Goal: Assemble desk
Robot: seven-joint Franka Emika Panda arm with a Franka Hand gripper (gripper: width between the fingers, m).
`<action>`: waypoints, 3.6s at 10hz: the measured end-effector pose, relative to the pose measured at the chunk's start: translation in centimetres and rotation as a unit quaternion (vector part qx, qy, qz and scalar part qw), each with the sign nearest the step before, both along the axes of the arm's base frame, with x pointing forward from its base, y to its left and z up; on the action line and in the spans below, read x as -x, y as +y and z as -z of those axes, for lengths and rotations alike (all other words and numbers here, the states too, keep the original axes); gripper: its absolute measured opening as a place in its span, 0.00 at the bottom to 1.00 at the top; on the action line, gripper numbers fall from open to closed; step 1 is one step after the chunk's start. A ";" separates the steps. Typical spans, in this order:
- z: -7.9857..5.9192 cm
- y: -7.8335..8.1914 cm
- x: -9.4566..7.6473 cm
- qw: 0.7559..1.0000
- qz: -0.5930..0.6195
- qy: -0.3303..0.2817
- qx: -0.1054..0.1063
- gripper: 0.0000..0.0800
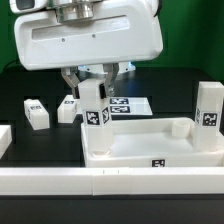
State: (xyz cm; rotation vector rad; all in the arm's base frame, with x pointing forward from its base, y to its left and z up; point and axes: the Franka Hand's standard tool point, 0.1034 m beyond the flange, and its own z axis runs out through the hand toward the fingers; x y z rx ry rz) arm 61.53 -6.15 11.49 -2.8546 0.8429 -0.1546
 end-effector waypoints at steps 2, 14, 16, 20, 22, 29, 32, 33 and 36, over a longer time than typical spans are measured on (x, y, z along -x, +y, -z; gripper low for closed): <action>0.0 0.3 -0.1 0.997 0.078 0.006 -0.009 0.36; -0.3 2.5 -0.6 0.999 0.047 0.006 -0.022 0.79; -0.3 2.5 -0.6 0.998 -0.058 -0.008 -0.005 0.81; -0.2 2.4 -0.6 0.957 -0.286 -0.030 0.044 0.81; -0.2 2.3 -0.6 0.924 -0.377 -0.037 0.062 0.81; -0.1 2.2 -0.6 0.902 -0.424 -0.042 0.070 0.36; -0.1 2.7 -0.6 0.939 -0.338 -0.034 0.053 0.36; -0.1 3.2 -0.7 0.958 -0.282 -0.028 0.044 0.36; 0.1 4.5 -0.6 0.990 -0.142 -0.011 0.020 0.36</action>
Offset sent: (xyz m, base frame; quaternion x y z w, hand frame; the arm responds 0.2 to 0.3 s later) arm 0.0009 0.0109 -0.0086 -0.0186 0.0022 0.2890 0.9571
